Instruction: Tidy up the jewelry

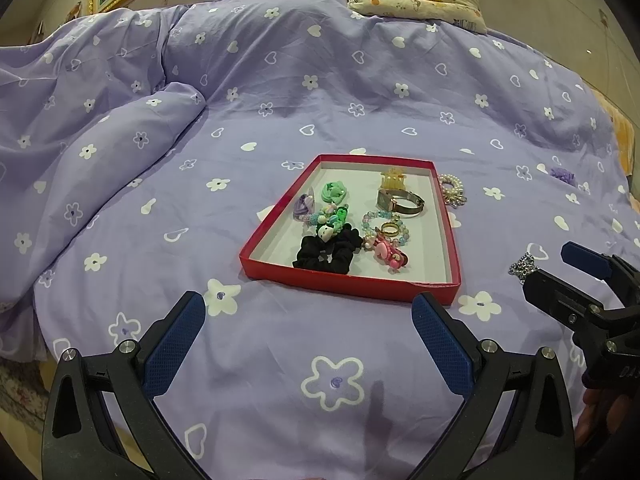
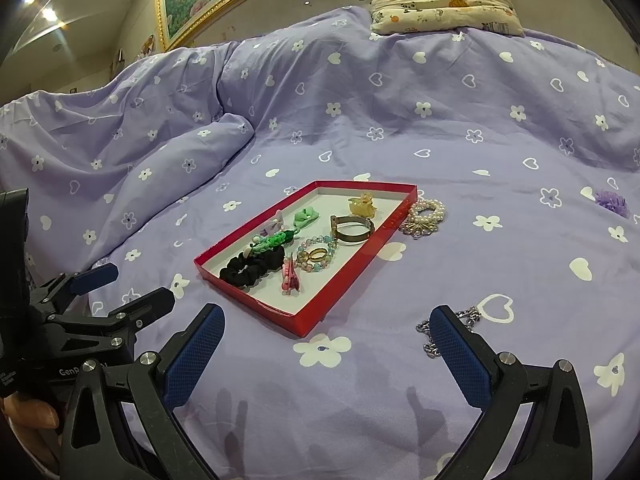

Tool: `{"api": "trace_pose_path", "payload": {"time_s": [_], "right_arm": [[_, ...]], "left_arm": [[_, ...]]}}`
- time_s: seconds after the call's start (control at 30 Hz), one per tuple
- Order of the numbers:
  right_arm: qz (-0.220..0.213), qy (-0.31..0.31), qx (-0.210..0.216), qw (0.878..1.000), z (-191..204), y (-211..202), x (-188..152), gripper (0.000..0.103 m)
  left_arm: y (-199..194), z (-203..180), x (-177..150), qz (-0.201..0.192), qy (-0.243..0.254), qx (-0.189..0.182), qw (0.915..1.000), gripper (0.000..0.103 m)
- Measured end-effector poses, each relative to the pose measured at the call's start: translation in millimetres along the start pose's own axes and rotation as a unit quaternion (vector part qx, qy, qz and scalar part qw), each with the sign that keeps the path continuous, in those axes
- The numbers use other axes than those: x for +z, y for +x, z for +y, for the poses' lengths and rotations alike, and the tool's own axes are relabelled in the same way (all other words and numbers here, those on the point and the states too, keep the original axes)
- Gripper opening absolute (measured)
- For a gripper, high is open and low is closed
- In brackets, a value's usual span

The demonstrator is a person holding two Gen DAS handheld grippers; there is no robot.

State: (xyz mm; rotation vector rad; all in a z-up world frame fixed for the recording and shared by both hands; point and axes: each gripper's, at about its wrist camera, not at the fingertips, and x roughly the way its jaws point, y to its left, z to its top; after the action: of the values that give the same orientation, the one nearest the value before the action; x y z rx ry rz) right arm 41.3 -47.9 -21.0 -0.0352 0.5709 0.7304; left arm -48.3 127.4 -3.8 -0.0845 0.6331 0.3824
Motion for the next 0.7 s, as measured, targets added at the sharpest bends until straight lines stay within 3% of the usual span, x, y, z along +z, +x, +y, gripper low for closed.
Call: {"api": "trace_pose_path", "payload": {"time_s": [0.7], "right_arm": [[0.001, -0.005, 0.002, 1.0, 3.4, 1.8, -1.5, 0.103]], "left_arm": [[4.6, 5.9, -3.3, 0.011, -0.005, 0.001, 0.9999, 0.103]]}}
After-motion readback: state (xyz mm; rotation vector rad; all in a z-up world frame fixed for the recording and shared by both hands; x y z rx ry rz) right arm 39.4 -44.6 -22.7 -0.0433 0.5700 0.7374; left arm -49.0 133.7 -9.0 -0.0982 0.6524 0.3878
